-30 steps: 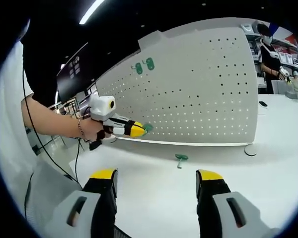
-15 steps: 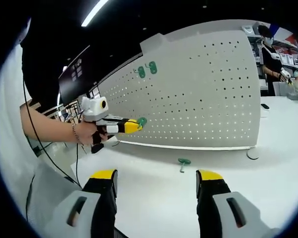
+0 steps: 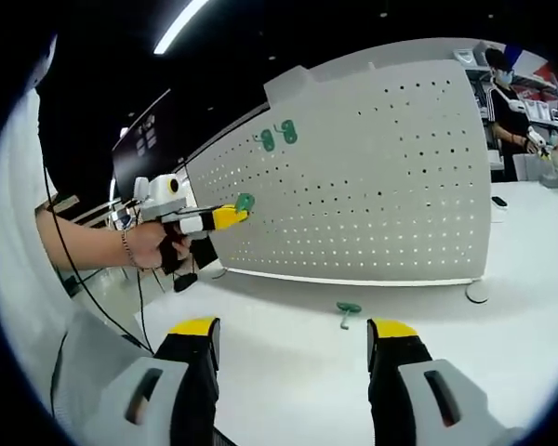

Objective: Insert the hook assembly into the mounting plate slot until the hook locks in place.

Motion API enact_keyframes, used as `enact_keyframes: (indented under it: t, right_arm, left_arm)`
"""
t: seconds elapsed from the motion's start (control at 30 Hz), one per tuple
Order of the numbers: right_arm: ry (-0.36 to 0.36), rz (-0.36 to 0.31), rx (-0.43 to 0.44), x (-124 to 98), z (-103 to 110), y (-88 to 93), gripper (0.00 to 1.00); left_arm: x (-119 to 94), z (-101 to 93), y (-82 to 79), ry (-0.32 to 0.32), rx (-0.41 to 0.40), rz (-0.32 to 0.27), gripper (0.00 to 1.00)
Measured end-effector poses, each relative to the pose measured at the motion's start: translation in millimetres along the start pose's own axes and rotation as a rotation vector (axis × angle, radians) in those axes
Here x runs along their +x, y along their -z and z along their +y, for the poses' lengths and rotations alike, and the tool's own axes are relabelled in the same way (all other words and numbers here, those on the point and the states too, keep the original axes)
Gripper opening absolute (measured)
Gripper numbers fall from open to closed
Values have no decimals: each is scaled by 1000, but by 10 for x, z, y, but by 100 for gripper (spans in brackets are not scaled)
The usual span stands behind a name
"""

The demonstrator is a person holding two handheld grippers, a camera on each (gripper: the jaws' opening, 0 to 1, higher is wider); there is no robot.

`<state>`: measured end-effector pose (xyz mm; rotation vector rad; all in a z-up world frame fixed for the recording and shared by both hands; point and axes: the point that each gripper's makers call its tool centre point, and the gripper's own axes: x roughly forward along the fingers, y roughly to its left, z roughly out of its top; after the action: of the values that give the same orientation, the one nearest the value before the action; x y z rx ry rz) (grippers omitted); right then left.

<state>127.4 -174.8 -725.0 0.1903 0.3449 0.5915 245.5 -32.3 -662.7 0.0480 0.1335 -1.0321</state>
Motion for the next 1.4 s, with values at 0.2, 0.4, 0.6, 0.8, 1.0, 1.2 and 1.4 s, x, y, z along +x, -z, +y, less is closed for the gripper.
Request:
enact_keyframes:
  t: [0.2,0.4,0.6,0.8,1.0,1.2,1.4]
  right_arm:
    - [-6,0,-1,6,20,13,62]
    - [-5,5,-1,5,22,40,62]
    - [-3,27,-8,-2,19,88,62]
    - [-1,33,-4,-7,14,114,62]
    - [-5,28,-5,-1,23,95,62]
    - [-32,-48,-10,28,104,-137,62]
    - [-59,-123,-15,81,194,-382,62]
  left_arm:
    - [-74,-39,-177,-10,1,-40,3]
    - [-147,-93,-413,-23,-2,-97,3]
    - [-203,-117,-554,-31,6,-127,3]
    - [-245,-92,-588,-43,5,-138,3]
    - [-240,-58,-585,-49,-6,-140,3]
    - [-216,-82,-570,-47,-6,-138,3]
    - [-204,-86,-548,-51,-10,-136,3]
